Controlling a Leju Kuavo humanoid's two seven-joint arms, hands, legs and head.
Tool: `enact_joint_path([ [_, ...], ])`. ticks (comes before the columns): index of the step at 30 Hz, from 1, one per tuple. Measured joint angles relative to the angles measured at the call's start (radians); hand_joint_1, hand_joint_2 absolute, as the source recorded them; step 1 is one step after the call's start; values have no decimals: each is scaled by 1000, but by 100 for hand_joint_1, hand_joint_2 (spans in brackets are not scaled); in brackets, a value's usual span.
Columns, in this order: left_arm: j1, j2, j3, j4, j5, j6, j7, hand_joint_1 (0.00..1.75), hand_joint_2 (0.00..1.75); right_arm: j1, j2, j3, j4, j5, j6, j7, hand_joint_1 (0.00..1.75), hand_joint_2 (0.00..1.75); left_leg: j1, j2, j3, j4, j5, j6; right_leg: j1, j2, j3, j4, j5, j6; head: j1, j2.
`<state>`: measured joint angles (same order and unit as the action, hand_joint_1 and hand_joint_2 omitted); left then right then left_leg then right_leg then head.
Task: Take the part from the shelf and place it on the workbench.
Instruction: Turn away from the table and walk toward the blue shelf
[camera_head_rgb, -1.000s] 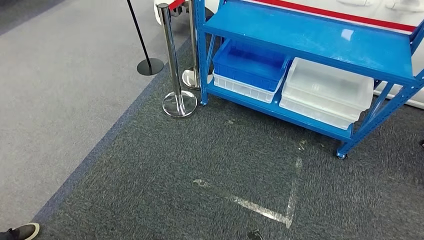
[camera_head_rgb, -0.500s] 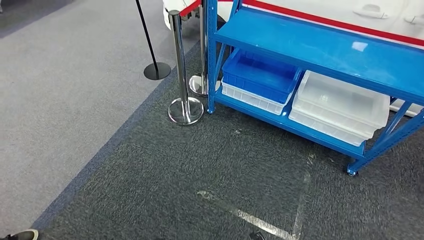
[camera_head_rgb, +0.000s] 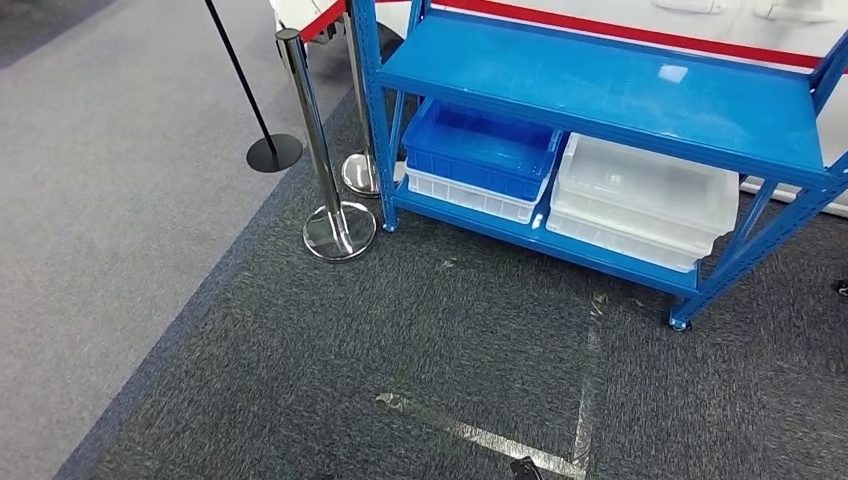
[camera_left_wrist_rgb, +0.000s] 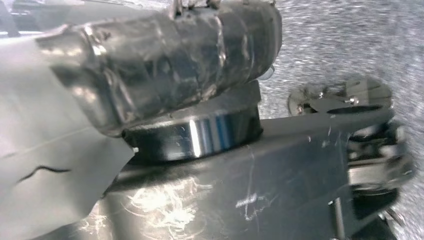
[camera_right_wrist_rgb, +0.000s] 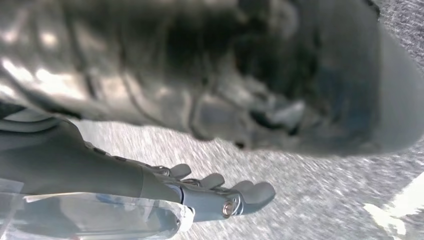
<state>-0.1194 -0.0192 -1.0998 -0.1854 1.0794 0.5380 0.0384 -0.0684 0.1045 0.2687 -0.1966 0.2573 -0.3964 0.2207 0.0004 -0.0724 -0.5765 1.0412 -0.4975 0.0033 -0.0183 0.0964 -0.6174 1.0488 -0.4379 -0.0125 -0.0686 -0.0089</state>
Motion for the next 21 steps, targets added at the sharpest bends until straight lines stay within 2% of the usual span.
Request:
enact_joint_path([
  [1, 1, 0, 0, 0, 1, -3, 4, 0, 0, 0, 0, -4, 0, -12, -2, 0, 0, 0, -2, -7, 2, -8, -3, 6, -1, 10, -3, 0, 0, 6, 0, 0],
  [2, 0, 1, 0, 0, 2, -5, 8, 0, 0, 1, 1, -8, 0, -23, -4, 0, 0, 0, -3, -1, 5, -14, -1, 12, -2, 22, -5, -1, 1, 13, -2, 0],
  [3, -1, 1, 0, 0, 2, -8, 12, 0, 0, 2, 2, -14, 0, -33, -6, -1, 0, 0, -1, 10, 12, -19, 14, 18, -2, 25, -6, -1, 0, 19, -2, 0],
  [4, -2, 1, 0, 0, 3, -10, 15, 0, 0, 4, 3, -19, 1, -43, -8, -1, 0, 0, 1, 21, 17, -27, 20, 24, 0, 13, -8, 4, -5, 24, -1, 0],
  [5, -2, 1, 0, 0, 3, -11, 18, 0, 0, 4, 3, -26, 1, -52, -10, -2, 0, 0, 2, 35, 22, -35, 25, 30, 3, -11, -18, 26, -20, 26, 0, 0],
  [7, -2, 1, 0, 0, 3, -15, 21, 0, 0, 1, 3, -38, 1, -72, -17, -6, 0, 0, 1, 61, 27, -42, 28, 39, 8, -66, -63, 121, -76, 29, 4, 0],
  [8, -1, 1, 0, 0, 3, -16, 22, 0, 0, -1, 3, -45, 1, -82, -19, -9, 0, 0, -1, 75, 27, -41, 27, 42, 8, -80, -94, 187, -106, 31, 5, 0],
  [9, 0, 1, 0, 0, 3, -16, 23, 0, 0, -1, 3, -52, 1, -91, -20, -12, 0, 0, -3, 88, 27, -40, 25, 43, 7, -84, -118, 238, -123, 33, 5, 0],
  [10, 1, 1, 0, 0, 3, -17, 23, 0, 0, 0, 3, -59, 1, -99, -21, -15, 0, 0, -3, 102, 27, -39, 22, 44, 6, -87, -129, 263, -125, 35, 5, 0],
  [11, 1, 2, 0, 0, 3, -17, 24, 0, 0, 1, 3, -65, 1, -104, -21, -16, 0, 0, -3, 113, 28, -37, 20, 44, 5, -91, -119, 245, -106, 36, 5, 0],
  [12, 1, 2, 0, 0, 3, -17, 24, 0, 0, 2, 3, -70, 1, -110, -22, -17, 0, 0, -3, 124, 29, -35, 16, 42, 4, -100, -89, 190, -74, 37, 5, 0],
  [14, 1, 2, 0, 0, 3, -18, 24, 0, 0, 0, 3, -80, 1, -121, -25, -19, 0, 0, -7, 142, 31, -24, 5, 33, 7, -141, -21, 59, -28, 33, 5, 0],
  [15, 1, 3, 0, 0, 2, -19, 24, 0, 0, -2, 3, -85, 1, -128, -28, -19, 0, 0, -10, 149, 31, -19, 0, 27, 9, -155, -1, 21, -19, 29, 5, 0],
  [16, 2, 4, 0, 0, 2, -19, 24, 0, 0, -3, 4, -90, 1, -136, -30, -20, 0, 0, -13, 155, 31, -16, -4, 22, 12, -160, 5, 7, -20, 23, 4, 0],
  [18, 2, 6, 0, 0, 1, -22, 25, 0, 0, -3, 4, -100, 2, -155, -35, -23, 0, 0, -14, 169, 35, -17, -8, 13, 13, -140, 4, 6, -18, 12, 3, 0],
  [19, 2, 7, 0, 0, 0, -23, 25, 0, 0, -3, 4, -104, 2, -164, -37, -26, 0, 0, -12, 164, 36, -14, -13, 7, 12, -130, 5, 3, -16, 7, 3, 0],
  [21, 1, 8, 0, 0, -2, -25, 24, 0, 0, -3, 4, -113, 3, -178, -39, -33, 0, 0, -8, 127, 16, 38, -52, -4, 6, -109, 7, -4, -10, -3, -2, 0],
])
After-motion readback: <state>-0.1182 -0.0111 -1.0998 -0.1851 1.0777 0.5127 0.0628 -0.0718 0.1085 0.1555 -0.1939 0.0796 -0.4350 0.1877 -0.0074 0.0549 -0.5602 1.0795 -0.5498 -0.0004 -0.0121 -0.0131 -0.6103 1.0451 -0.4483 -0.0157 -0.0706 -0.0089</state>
